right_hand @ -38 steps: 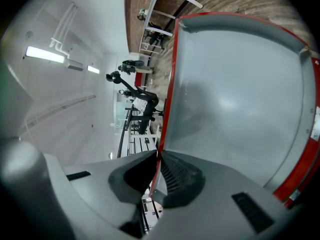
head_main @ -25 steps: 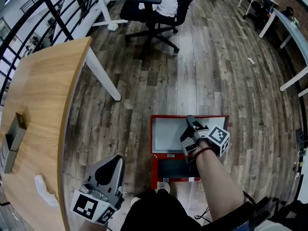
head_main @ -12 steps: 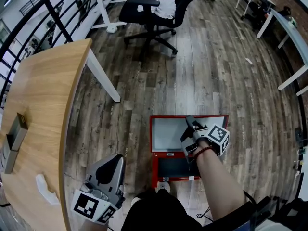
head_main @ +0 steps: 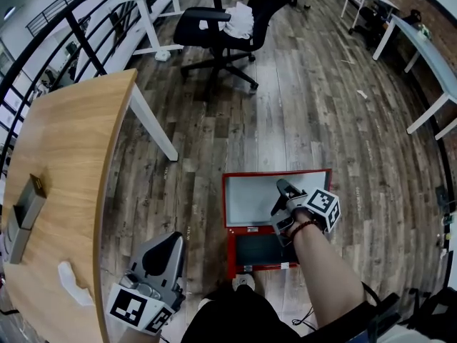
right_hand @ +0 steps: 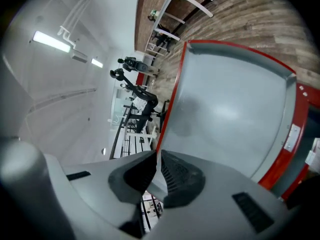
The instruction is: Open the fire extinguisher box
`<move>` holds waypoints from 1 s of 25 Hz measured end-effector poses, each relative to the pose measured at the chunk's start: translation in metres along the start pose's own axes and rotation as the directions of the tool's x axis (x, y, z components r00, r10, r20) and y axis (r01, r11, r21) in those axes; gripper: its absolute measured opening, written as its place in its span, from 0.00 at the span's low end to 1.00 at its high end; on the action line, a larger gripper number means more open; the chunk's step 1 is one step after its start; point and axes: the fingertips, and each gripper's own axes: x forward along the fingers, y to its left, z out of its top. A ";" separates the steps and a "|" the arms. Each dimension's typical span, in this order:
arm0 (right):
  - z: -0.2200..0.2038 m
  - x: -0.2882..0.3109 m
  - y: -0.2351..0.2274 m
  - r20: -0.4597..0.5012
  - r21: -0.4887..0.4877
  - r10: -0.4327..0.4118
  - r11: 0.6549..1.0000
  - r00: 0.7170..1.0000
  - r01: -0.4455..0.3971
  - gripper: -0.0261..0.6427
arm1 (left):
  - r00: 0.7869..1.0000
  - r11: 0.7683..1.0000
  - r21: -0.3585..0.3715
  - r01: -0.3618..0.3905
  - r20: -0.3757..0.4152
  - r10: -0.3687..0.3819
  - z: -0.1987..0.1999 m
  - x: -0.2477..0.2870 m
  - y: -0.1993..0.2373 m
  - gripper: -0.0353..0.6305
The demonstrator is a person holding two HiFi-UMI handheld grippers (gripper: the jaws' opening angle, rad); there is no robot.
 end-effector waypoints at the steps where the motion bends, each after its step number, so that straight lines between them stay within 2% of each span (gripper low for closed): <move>1: 0.000 -0.004 -0.003 0.004 0.004 -0.002 1.000 1.000 0.002 0.09 | 1.000 1.000 0.001 0.002 0.003 -0.002 0.001 -0.002 0.000 0.06; 6: -0.021 -0.030 0.005 -0.038 -0.058 0.025 0.998 0.999 -0.027 0.09 | 1.000 1.000 0.010 0.013 -0.003 -0.013 0.001 -0.013 -0.003 0.06; 11: -0.062 -0.084 0.046 -0.138 -0.179 0.123 0.973 0.983 -0.147 0.09 | 0.998 0.998 0.013 0.058 0.037 -0.059 0.017 -0.018 -0.018 0.06; 14: -0.089 -0.126 0.086 -0.199 -0.257 0.208 0.932 0.958 -0.256 0.09 | 0.990 0.992 0.041 0.116 0.070 -0.119 0.035 -0.021 -0.035 0.06; 18: -0.122 -0.184 0.136 -0.205 -0.297 0.299 0.888 0.932 -0.350 0.09 | 0.979 0.983 0.066 0.174 0.099 -0.180 0.054 -0.038 -0.056 0.06; 21: -0.146 -0.222 0.165 -0.190 -0.369 0.339 0.845 0.921 -0.387 0.09 | 0.972 0.977 0.053 0.206 0.102 -0.210 0.061 -0.057 -0.069 0.06; 25: -0.178 -0.262 0.198 -0.186 -0.530 0.340 0.755 0.922 -0.385 0.09 | 0.963 0.968 0.027 0.249 0.095 -0.251 0.073 -0.085 -0.085 0.06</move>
